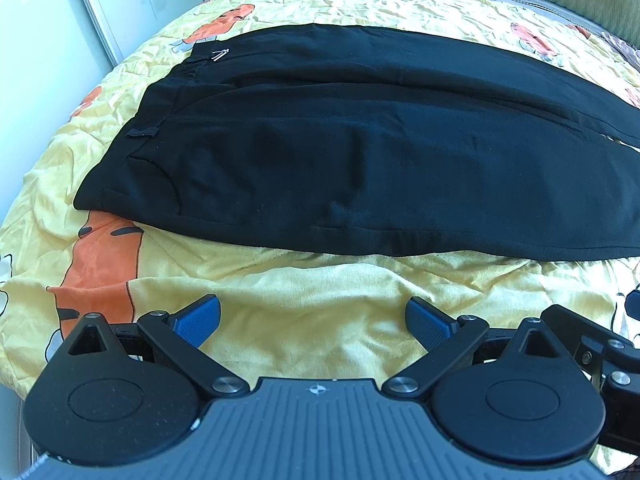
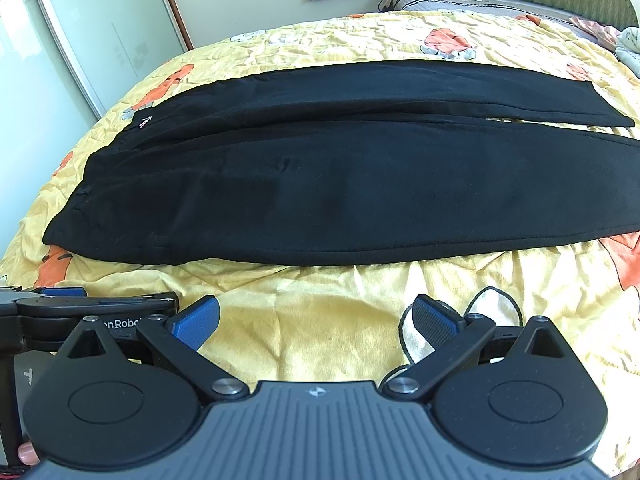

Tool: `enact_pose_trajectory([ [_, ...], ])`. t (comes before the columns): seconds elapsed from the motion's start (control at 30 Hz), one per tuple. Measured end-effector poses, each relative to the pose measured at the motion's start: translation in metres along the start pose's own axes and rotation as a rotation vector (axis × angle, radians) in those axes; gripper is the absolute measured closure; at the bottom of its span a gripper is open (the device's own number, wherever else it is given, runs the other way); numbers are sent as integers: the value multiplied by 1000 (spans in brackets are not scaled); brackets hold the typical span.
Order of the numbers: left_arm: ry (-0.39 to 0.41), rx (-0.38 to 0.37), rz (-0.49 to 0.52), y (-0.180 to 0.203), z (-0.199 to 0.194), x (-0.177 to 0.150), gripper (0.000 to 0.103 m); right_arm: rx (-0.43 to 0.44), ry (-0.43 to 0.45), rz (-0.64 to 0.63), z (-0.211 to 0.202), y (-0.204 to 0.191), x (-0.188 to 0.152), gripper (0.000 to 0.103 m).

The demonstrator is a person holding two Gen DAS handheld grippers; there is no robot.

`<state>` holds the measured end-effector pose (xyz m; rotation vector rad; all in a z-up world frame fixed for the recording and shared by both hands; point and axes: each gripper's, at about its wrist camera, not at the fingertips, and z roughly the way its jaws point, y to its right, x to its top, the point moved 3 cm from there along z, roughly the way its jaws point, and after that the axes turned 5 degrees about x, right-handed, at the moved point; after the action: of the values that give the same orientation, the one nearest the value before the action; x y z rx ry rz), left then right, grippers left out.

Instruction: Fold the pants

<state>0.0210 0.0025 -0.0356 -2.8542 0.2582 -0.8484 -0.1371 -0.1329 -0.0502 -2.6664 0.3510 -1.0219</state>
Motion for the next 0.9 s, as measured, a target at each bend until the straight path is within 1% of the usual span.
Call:
enact_pose_trajectory([
  [0.9, -1, 0, 0, 0, 0, 0, 2, 2, -3, -6, 1, -4, 0, 0],
])
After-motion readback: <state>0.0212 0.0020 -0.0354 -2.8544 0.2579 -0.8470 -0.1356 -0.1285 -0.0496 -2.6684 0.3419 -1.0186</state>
